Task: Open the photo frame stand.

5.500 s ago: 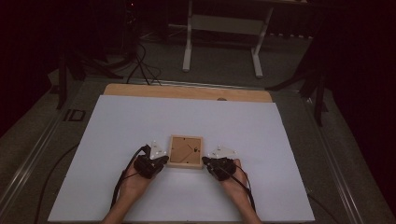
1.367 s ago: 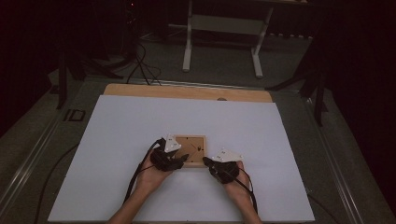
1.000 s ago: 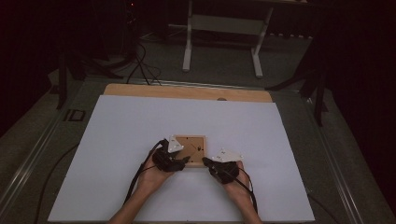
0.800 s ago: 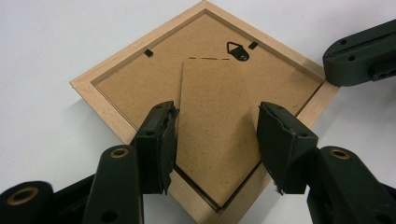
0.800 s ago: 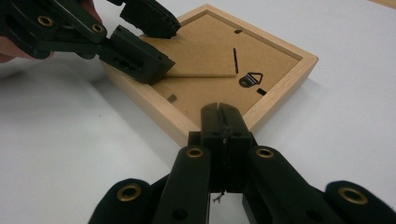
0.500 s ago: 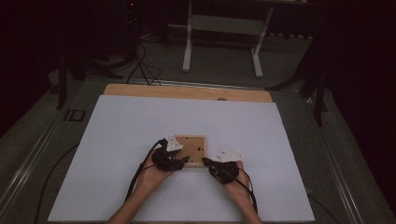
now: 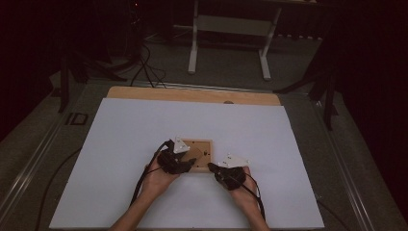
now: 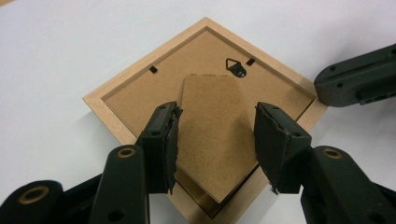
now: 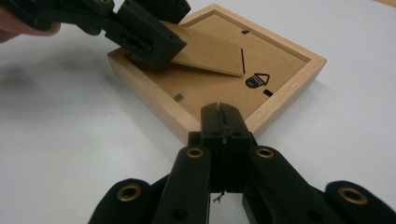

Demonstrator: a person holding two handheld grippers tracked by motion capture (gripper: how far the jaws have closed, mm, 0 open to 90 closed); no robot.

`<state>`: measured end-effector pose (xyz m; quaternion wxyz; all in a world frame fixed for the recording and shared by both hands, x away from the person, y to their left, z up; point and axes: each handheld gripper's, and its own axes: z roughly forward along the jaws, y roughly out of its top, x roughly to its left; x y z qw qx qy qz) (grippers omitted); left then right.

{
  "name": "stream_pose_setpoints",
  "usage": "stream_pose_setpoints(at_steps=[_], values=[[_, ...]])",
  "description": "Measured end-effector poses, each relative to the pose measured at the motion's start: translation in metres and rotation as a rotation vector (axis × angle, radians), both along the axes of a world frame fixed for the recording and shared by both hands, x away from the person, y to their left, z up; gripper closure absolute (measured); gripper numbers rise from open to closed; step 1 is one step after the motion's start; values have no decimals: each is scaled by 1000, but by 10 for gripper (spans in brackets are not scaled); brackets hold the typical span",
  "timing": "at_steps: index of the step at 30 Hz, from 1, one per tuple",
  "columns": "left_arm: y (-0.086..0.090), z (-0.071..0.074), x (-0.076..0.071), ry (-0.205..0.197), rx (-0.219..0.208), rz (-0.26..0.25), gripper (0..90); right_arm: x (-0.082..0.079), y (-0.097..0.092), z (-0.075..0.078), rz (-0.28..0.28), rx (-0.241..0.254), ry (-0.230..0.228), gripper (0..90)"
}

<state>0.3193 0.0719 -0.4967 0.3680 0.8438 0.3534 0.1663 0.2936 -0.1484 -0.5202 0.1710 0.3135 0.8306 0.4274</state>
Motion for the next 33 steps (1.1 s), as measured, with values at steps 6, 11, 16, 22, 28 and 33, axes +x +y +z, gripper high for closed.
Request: stream_pose_setpoints(at_steps=[6, 11, 16, 22, 28, 33], values=[[-5, 13, 4, -26, -10, -6, 513, 0, 0, 0, -1, 2, 1, 899], [-8, 17, 6, -18, -8, 1, 513, 0, 0, 0, -1, 1, -1, 899], [-6, 16, 7, -4, -6, 0, 513, 0, 0, 0, 0, 1, -2, 899], [-7, 15, 5, -13, 0, 4, 510, 0, 0, 0, 0, 0, -1, 899], [-4, 16, 3, -4, -14, 0, 488, 0, 0, 0, -1, 0, -3, 899], [1, 16, 2, 15, -33, 6, 452, 0, 0, 0, -1, -2, -4, 898]])
